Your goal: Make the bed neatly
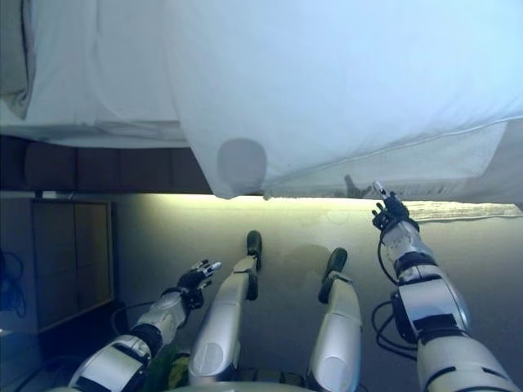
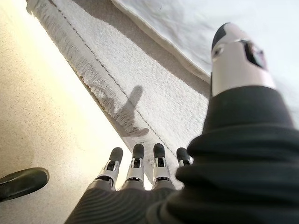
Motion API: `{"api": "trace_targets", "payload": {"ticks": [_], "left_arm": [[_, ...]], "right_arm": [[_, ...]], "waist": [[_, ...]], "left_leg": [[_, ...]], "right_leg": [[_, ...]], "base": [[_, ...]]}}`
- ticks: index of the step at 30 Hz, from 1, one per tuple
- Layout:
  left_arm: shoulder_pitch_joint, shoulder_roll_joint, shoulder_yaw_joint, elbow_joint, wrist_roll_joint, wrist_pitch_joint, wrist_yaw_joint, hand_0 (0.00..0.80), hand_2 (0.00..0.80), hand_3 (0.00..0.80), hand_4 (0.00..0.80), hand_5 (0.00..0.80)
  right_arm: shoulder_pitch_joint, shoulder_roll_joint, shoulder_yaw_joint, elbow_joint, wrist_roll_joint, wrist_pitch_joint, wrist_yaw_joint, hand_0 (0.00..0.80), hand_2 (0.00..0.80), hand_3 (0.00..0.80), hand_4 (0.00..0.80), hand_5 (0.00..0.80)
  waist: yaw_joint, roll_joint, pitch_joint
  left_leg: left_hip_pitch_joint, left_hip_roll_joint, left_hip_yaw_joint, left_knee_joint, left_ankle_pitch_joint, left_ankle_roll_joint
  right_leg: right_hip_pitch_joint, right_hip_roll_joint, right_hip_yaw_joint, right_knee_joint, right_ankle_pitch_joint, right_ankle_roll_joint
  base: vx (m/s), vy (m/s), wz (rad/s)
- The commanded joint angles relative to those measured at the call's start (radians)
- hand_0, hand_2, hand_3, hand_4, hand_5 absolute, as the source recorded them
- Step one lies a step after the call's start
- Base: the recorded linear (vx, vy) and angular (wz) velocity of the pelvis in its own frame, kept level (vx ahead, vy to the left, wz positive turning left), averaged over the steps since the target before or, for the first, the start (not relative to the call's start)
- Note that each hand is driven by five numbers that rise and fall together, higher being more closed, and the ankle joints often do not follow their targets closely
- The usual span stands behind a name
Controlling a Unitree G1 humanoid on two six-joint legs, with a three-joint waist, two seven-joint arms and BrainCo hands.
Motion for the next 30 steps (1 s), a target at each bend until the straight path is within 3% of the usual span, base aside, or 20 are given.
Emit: {"api": "trace_targets", "payload": {"ticks": [1,16,30], "left_arm": [[0.016,0.021,-0.032,-0.039,-0.053,-0.023,0.012,0.000,0.000,0.000,0.000,0.000],[0.173,0.034,-0.042,-0.209,-0.147,-0.118,-0.006,0.000,0.000,0.000,0.000,0.000],[0.292,0.062,-0.038,-0.307,-0.176,-0.126,-0.049,0.000,0.000,0.000,0.000,0.000]], "right_arm": [[-0.053,-0.102,-0.041,0.004,0.007,-0.001,-0.009,0.000,0.000,0.000,0.000,0.000],[-0.269,-0.244,0.003,-0.037,-0.080,0.022,-0.067,0.000,0.000,0.000,0.000,0.000],[-0.463,-0.338,0.091,-0.077,-0.162,0.014,-0.066,0.000,0.000,0.000,0.000,0.000]], "waist": [[0.015,0.019,0.011],[0.048,0.095,0.033],[0.072,0.126,0.033]], "left_leg": [[-0.088,0.021,-0.015,0.099,-0.053,0.002],[-0.167,0.024,-0.014,0.038,-0.024,-0.002],[-0.162,0.044,-0.007,0.004,0.002,-0.017]], "right_leg": [[-0.038,-0.018,0.020,-0.065,0.061,0.032],[-0.197,-0.026,0.048,0.041,0.007,0.029],[-0.222,-0.044,0.047,0.093,-0.027,0.017]], "base": [[0.028,-0.021,0.11],[0.034,0.007,0.04],[0.002,0.038,0.01]]}}
